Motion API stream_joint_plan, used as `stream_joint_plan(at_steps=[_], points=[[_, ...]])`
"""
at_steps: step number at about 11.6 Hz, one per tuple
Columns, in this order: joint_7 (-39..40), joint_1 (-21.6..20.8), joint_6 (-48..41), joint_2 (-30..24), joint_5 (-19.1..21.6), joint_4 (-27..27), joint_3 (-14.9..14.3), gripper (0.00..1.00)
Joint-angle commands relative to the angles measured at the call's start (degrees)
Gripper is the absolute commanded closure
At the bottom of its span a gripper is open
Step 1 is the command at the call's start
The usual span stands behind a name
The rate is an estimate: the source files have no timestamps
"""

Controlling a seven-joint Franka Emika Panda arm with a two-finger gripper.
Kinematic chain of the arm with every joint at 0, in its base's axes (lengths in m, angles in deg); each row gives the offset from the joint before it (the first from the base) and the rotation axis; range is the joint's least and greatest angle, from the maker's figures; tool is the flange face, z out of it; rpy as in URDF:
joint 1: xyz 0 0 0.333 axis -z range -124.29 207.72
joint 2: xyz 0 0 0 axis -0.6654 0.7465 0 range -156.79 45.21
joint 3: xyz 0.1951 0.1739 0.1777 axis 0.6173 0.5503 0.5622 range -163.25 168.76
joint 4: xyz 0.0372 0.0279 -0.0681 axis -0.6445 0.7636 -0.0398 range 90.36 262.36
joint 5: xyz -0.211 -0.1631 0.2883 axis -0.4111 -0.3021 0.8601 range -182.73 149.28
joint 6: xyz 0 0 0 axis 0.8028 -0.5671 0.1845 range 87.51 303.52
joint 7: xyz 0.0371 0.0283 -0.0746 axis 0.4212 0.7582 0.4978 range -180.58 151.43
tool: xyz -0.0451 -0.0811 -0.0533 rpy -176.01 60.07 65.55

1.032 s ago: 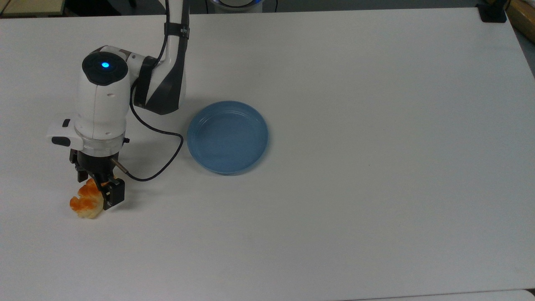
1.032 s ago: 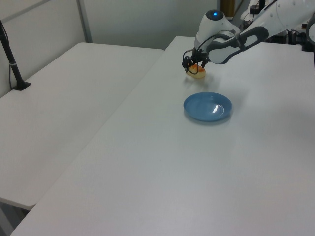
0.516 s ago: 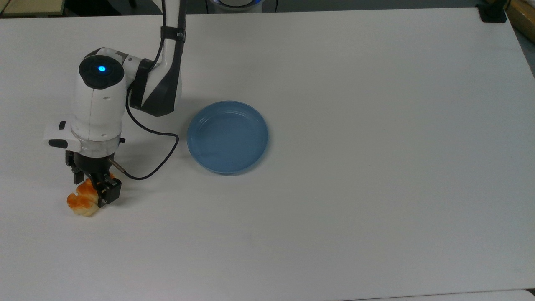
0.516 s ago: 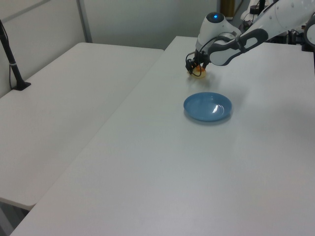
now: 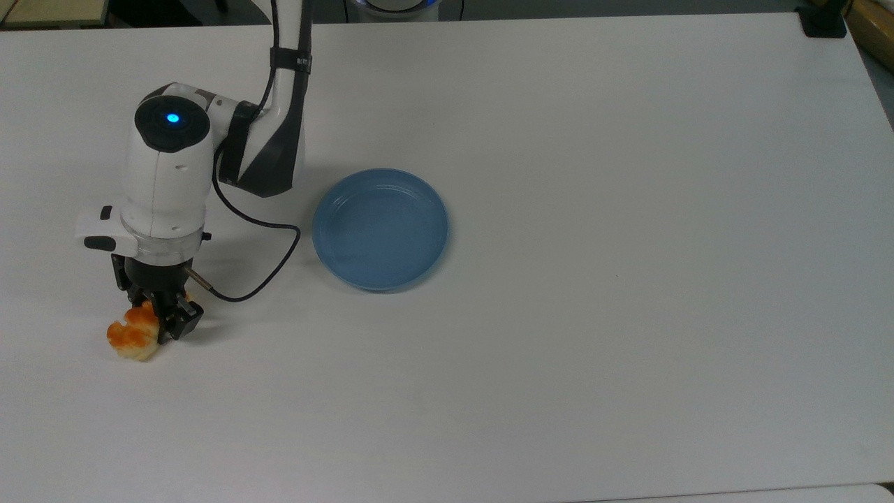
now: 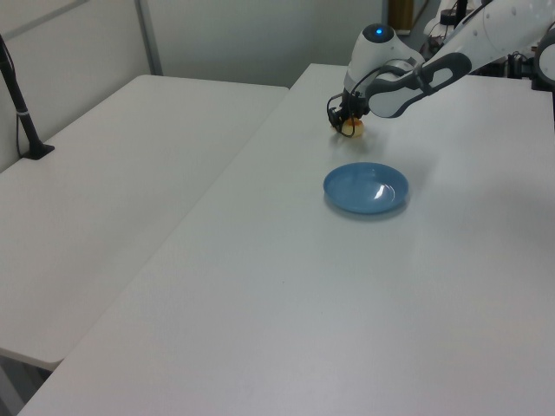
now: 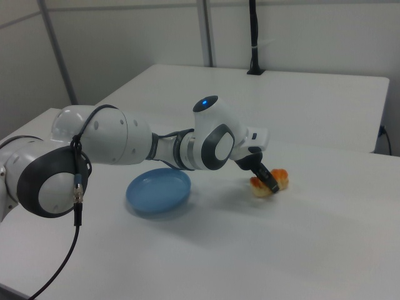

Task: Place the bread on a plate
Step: 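Lift the bread roll and carry it over the blue plate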

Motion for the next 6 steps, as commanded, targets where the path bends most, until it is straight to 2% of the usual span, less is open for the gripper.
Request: stream_joint_plan(at_steps=[1, 6], points=[[1.68, -0.17, 0.26, -3.51, -0.58, 1.17, -0.74, 0.51], [2.39, -2.35, -0.79, -14.32, -0.31, 10.91, 0.05, 0.51]])
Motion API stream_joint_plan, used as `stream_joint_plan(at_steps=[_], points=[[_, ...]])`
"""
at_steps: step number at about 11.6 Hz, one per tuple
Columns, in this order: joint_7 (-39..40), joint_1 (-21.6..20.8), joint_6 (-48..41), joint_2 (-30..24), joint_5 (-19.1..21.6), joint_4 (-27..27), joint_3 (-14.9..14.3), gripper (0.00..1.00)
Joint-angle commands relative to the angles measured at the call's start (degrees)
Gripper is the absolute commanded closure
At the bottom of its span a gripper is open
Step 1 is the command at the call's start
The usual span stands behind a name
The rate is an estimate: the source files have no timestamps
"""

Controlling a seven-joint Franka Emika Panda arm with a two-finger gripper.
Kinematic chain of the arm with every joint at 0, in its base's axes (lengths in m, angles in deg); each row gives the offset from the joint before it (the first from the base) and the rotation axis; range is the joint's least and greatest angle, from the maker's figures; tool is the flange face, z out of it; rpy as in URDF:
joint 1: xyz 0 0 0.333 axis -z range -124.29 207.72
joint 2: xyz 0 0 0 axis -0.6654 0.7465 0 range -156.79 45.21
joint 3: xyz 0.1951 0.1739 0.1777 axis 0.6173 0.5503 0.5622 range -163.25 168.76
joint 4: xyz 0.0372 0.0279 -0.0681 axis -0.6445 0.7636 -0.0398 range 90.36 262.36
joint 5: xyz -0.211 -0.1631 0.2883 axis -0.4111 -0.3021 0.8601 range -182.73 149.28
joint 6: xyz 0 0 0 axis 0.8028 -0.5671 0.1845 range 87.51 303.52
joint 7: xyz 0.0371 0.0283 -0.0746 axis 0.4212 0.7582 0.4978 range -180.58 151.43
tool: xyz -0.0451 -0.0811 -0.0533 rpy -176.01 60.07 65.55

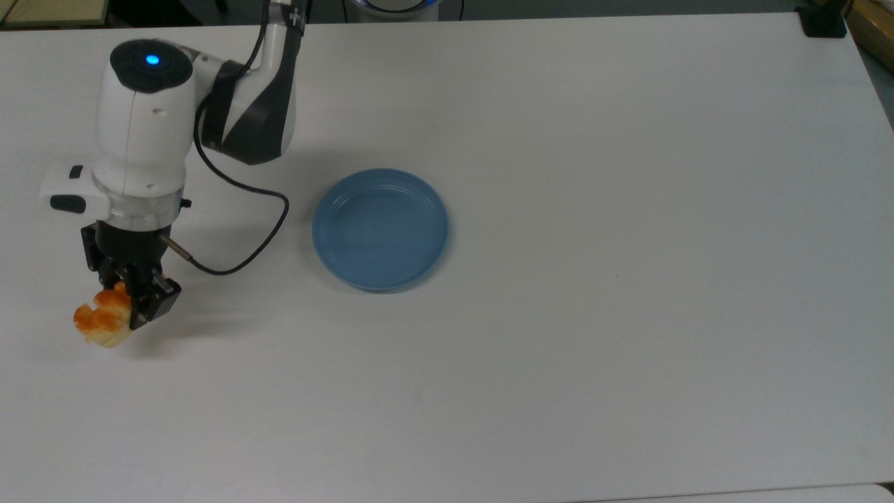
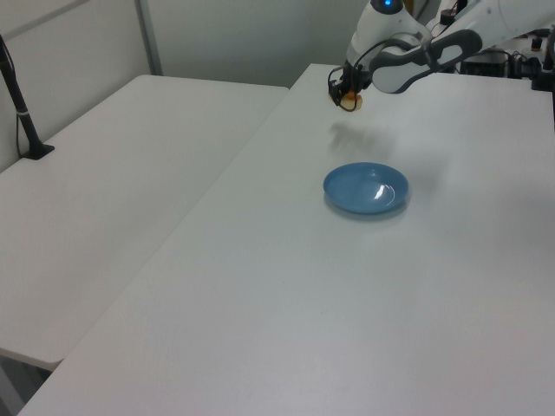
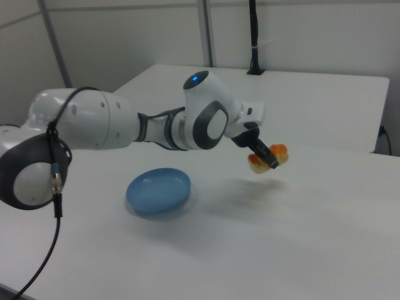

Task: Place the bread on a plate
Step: 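Lift the bread roll and carry it over the blue plate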

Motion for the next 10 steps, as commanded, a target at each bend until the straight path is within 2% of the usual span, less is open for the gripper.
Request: stream_joint_plan(at_steps=[1, 4, 6, 9, 10], points=[[0.71, -2.75, -2.43, -9.79, -0.31, 10.67, 0.25, 0.51], [0.71, -4.15, -8.13, -16.39, -0.14, 16.40, 4.80, 0.51], [0.27, -5.82, -13.41, -17.64, -0.05, 17.37, 7.09, 0.51], [-2.80, -8.29, -13.61, -18.95, -0.05, 21.67, 8.95, 0.51], [-3.42, -8.38, -13.61, -20.00, -0.05, 23.16, 10.60, 0.51]])
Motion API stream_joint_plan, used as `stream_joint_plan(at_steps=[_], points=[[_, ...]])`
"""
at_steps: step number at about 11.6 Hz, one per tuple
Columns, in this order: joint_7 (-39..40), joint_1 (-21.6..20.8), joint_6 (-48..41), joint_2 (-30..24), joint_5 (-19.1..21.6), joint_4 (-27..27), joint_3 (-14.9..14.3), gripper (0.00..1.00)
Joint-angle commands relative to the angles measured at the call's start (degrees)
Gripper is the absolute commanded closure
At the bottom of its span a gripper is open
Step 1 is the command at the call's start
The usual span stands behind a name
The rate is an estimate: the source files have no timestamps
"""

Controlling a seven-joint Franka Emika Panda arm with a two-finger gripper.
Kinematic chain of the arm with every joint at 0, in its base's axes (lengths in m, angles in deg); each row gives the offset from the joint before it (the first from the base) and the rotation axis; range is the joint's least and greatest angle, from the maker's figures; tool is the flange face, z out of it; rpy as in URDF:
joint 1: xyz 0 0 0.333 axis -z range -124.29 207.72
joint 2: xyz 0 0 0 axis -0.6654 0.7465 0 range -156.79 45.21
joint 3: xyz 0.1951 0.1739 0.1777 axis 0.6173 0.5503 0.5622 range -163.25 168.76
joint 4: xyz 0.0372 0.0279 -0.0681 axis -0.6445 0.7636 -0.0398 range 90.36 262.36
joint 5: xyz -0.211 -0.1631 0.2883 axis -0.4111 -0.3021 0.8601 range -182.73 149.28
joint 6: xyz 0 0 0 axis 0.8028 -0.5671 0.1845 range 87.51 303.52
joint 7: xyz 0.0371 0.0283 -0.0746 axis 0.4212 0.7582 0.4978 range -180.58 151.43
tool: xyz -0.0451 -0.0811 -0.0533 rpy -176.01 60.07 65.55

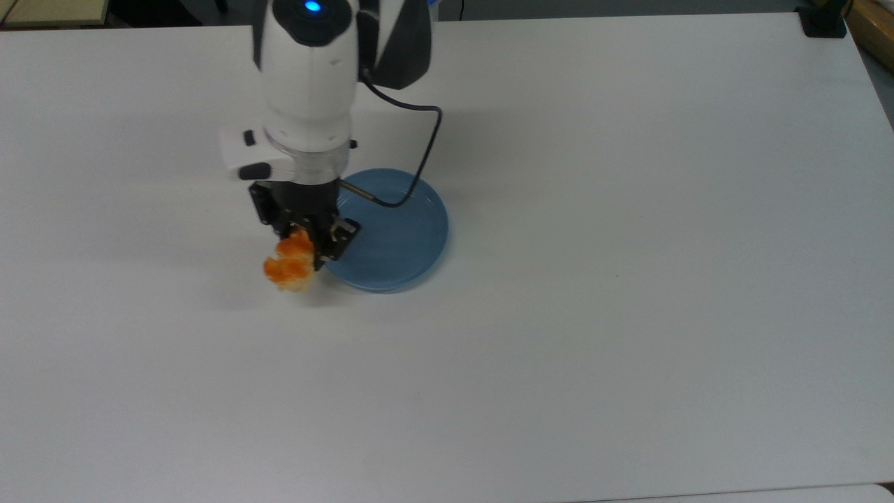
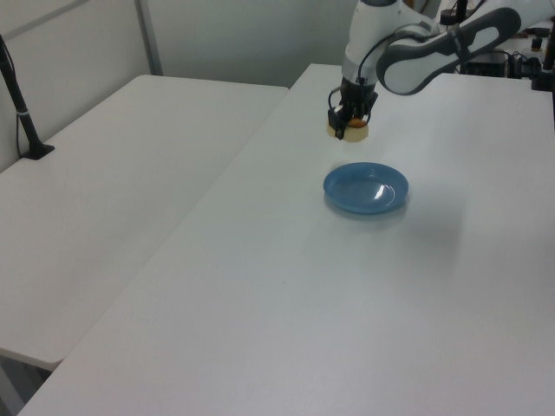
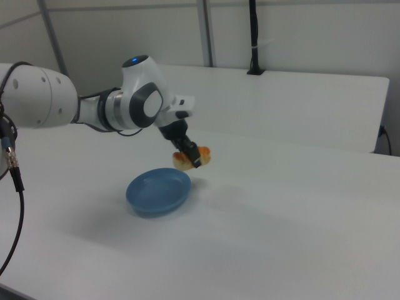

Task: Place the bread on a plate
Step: 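Lift the bread roll and carry it over the blue plate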

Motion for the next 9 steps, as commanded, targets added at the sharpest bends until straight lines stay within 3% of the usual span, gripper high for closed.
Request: stream_joint_plan(at_steps=[1, 9], points=[[-3.27, -0.96, -0.30, -4.69, -0.42, 6.96, 2.76, 0.51], [-7.94, -2.98, -0.04, -6.98, -5.52, 15.05, 4.62, 0.49]])
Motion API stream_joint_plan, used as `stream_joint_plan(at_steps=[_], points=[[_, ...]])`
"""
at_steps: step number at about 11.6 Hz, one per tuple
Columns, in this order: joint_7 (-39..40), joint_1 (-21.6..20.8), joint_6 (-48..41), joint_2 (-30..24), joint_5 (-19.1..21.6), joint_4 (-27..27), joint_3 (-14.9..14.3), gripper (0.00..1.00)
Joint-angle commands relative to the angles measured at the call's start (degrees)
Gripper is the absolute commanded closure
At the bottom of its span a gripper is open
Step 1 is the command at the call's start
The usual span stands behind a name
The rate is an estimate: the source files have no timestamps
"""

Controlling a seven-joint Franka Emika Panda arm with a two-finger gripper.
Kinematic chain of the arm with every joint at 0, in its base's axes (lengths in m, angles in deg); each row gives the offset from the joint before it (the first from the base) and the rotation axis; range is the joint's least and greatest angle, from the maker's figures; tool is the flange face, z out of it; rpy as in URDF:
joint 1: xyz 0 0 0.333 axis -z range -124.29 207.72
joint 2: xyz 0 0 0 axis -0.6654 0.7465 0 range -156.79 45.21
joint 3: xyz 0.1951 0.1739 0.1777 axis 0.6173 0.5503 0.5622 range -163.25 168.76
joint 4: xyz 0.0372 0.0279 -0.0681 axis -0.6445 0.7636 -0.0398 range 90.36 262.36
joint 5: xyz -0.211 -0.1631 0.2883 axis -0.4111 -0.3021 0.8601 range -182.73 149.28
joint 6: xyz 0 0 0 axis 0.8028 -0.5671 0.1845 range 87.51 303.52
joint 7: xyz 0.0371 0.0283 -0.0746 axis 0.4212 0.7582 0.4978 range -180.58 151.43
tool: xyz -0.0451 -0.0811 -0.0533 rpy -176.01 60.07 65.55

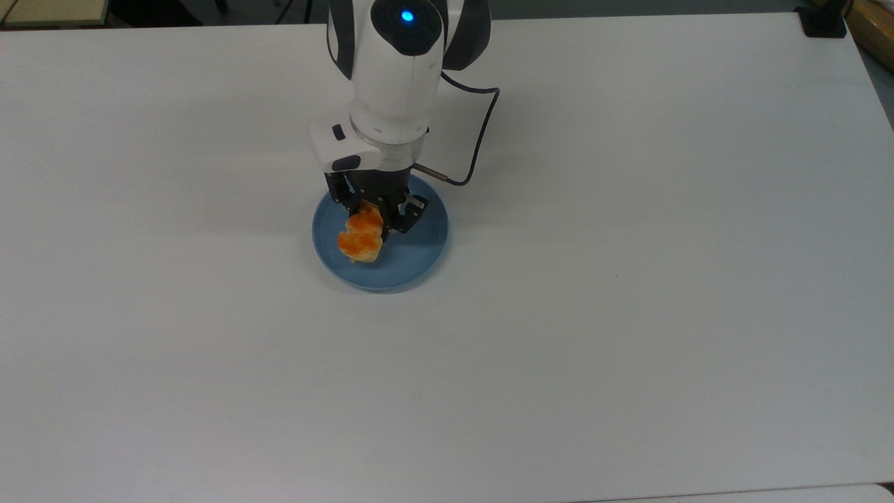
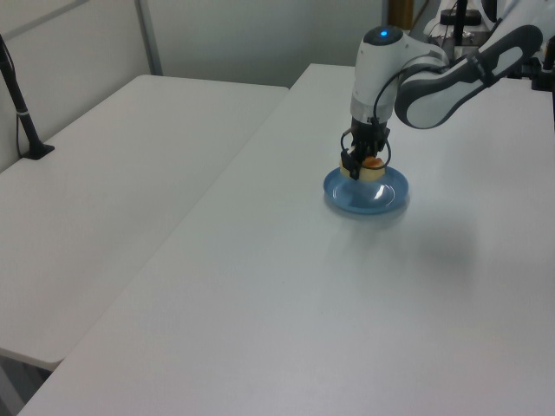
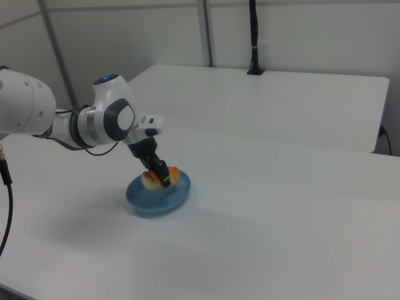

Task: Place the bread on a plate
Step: 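Lower the bread roll onto the plate and open the gripper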

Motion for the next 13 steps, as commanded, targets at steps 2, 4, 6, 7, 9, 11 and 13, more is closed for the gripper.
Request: stream_joint_plan(at_steps=[2, 4, 6, 7, 9, 11, 13], points=[[-2.91, -0.45, 0.14, -2.31, -1.60, 3.99, 0.11, 0.08], [-4.05, -0.45, 0.05, -2.22, -2.38, 4.08, 0.11, 0.00], [-4.05, 0.16, -0.30, -2.48, -2.48, 4.09, 0.11, 0.00], [-3.88, 0.42, -0.39, -2.83, -2.39, 3.65, 0.19, 0.00], [-3.36, 0.60, -2.31, -5.11, -1.87, 3.03, 0.28, 0.00], [1.02, 2.00, -6.78, -6.34, 1.28, 0.41, 1.07, 0.00], [13.19, 4.20, -15.45, -7.23, 9.78, -5.90, 1.95, 0.00]])
